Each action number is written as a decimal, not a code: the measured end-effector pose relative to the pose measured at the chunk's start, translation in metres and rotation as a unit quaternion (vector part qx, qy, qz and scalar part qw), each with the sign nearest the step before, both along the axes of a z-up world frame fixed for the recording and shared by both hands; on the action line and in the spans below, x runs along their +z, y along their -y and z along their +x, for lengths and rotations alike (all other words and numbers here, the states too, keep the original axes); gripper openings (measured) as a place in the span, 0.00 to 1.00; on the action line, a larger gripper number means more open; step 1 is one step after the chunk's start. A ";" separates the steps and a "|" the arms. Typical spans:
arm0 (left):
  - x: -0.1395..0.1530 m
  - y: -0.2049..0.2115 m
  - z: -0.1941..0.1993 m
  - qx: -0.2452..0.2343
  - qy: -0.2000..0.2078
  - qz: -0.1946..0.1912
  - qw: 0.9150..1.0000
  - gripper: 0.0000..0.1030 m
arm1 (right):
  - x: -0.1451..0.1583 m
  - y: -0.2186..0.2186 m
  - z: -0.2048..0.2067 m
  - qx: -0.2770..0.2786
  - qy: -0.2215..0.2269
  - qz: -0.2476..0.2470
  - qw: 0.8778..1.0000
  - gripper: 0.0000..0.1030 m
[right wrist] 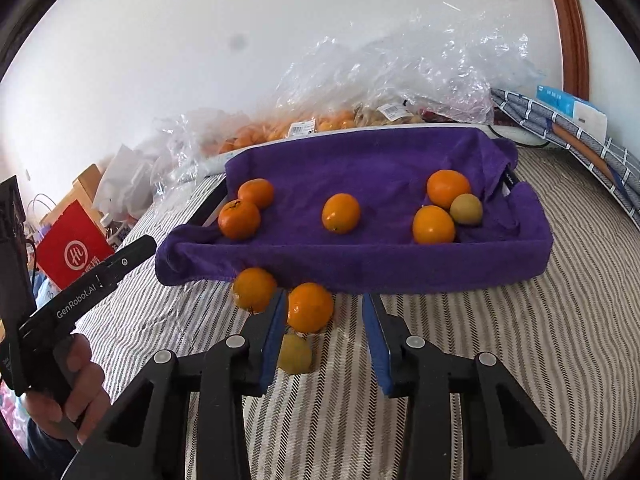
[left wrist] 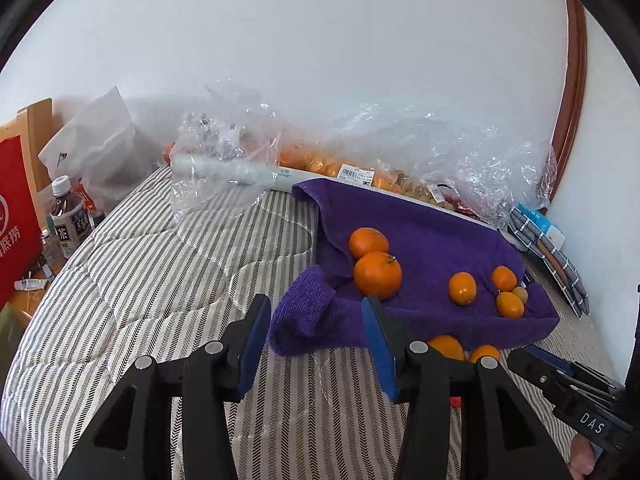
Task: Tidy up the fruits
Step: 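Move back to the loose fruits and grasp an orange with each gripper, then carry both held oranges over the purple towel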
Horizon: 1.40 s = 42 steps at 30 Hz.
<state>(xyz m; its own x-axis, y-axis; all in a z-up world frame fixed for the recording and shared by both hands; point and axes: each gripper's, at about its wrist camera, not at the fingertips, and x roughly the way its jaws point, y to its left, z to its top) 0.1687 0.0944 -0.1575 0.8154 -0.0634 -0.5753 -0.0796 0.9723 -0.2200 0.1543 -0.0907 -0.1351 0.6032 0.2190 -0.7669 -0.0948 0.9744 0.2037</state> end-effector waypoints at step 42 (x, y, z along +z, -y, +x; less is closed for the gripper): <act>-0.027 0.066 0.026 -0.107 -0.102 -0.071 0.986 0.32 | 0.023 0.071 -0.021 -0.043 0.018 -0.045 0.998 0.31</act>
<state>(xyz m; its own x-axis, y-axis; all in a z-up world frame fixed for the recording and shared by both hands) 0.1945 0.0284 -0.1844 0.6421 -0.3141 -0.6993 0.0678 0.9319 -0.3564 0.1337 -0.1619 -0.1118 0.6445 0.0960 -0.7585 -0.0148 0.9935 0.1132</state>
